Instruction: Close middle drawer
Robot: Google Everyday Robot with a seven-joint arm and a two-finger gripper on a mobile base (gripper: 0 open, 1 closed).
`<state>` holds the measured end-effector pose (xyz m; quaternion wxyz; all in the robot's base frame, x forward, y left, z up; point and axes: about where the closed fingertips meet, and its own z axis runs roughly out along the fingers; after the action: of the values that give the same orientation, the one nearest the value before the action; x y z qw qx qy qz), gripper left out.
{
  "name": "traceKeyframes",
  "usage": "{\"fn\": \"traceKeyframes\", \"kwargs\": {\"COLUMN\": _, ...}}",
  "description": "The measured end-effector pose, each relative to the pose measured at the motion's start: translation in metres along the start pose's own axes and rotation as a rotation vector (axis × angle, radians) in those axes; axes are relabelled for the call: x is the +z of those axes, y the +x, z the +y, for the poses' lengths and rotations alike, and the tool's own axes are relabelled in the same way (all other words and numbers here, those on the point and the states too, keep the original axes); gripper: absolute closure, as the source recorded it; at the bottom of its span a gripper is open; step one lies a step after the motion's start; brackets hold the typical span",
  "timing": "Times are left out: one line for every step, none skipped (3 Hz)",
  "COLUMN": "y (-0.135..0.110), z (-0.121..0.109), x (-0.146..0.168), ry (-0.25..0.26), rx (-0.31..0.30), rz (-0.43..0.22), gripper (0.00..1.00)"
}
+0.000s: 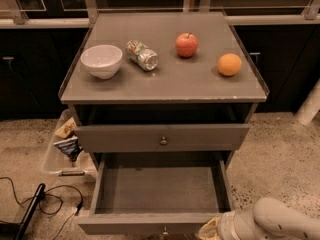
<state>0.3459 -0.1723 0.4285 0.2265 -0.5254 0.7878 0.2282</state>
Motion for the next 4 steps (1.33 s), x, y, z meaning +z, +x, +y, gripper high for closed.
{"fn": "traceKeyframes", "kwargs": {"y": 0.0042, "z": -0.0086, "x": 0.0238, "ry": 0.016, "rx": -0.023, "rz": -0.014, "gripper": 1.0}}
{"fn": "traceKeyframes", "kwargs": {"y": 0.0049, "z": -0.0085, "x": 0.0256, "ry": 0.016, "rx": -0.021, "rz": -0.015, "gripper": 0.81}}
{"fn": "traceKeyframes", "kwargs": {"y": 0.0049, "z": -0.0084, "x": 0.0256, "ry": 0.016, "rx": -0.021, "rz": -0.015, "gripper": 0.58}}
{"fn": "traceKeyframes", "kwargs": {"y": 0.0049, "z": -0.0084, "x": 0.0257, "ry": 0.016, "rx": -0.021, "rz": -0.015, "gripper": 0.35}}
